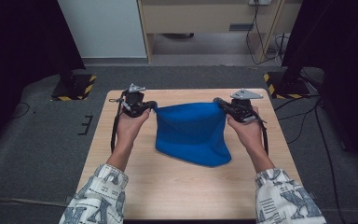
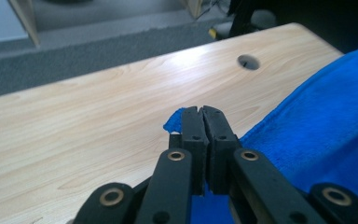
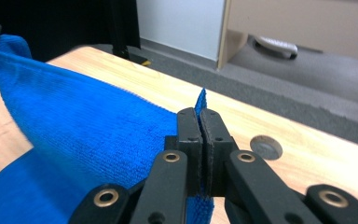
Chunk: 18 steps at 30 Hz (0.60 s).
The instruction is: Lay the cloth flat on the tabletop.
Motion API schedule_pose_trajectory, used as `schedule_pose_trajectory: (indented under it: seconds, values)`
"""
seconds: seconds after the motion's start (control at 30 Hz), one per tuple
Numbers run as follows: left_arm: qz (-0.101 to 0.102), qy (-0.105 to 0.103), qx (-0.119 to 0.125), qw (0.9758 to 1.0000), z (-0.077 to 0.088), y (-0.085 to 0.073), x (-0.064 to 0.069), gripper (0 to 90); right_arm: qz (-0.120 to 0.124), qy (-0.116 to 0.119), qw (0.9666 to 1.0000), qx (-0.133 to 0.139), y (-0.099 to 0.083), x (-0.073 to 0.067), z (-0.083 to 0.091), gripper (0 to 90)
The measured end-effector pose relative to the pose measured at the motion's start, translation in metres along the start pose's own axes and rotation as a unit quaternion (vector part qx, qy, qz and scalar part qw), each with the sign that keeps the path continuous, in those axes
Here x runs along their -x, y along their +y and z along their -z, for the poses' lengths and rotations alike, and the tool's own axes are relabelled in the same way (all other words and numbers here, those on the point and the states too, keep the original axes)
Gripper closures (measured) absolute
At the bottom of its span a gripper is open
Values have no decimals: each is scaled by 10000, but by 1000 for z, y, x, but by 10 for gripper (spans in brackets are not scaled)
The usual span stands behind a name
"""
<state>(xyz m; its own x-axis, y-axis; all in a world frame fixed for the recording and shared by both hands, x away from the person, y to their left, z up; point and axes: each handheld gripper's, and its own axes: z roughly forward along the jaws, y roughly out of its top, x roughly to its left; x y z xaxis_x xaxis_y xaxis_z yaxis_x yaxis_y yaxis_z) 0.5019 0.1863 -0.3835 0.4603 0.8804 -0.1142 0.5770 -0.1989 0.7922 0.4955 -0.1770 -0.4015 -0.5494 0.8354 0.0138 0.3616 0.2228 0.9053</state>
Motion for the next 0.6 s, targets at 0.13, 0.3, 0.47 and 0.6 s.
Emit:
schedule_pose_trajectory:
  seconds: [0.13, 0.3, 0.47, 0.6]
  values:
    - [86, 48, -174, 9998, -19, -1, -6, 880, -142, -64, 9997, -162, -7, 9, -16, 880]
    - [164, 76, -263, 9995, -46, -1, -9, 878, -333, -187, 9987, -323, -14, 21, -37, 876]
    - [282, 190, -43, 9994, -71, 0, -15, 670, -576, -634, 9955, -418, -22, 39, -62, 575]
    - [96, 188, -47, 9998, -71, -2, -14, 522, -608, -941, 9923, -524, -26, 45, -68, 352]
